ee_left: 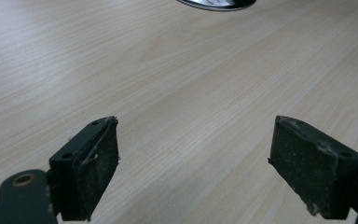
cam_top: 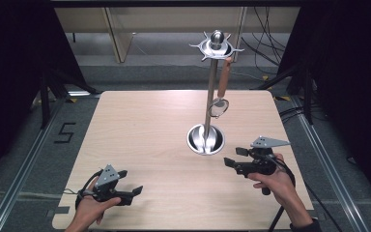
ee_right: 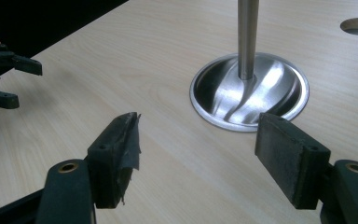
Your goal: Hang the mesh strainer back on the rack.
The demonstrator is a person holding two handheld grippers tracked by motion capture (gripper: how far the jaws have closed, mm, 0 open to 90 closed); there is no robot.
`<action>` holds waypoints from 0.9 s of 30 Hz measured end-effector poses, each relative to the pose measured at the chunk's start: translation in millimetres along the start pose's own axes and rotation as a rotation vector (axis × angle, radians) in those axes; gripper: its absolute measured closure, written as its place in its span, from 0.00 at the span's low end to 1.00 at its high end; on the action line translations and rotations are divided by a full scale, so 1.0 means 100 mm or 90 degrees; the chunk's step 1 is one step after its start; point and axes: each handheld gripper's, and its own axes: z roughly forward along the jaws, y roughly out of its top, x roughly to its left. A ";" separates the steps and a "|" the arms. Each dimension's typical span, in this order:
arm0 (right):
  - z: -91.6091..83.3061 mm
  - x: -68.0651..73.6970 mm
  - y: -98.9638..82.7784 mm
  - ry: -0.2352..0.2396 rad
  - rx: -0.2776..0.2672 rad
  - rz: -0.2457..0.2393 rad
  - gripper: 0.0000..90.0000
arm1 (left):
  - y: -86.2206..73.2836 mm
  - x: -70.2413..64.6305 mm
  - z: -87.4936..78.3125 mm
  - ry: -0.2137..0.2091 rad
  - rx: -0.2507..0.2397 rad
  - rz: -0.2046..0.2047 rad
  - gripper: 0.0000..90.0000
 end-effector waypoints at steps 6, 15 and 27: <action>0.01 -0.01 -0.04 -0.007 0.004 -0.001 0.35 | 0.00 -0.01 0.00 -0.001 -0.002 -0.003 0.17; 0.03 0.00 -0.11 -0.003 0.018 0.019 0.34 | -0.01 -0.01 0.00 0.000 0.000 -0.001 0.16; 0.05 -0.06 -0.21 0.002 0.031 0.004 0.34 | -0.01 -0.01 0.00 0.000 -0.002 -0.005 0.16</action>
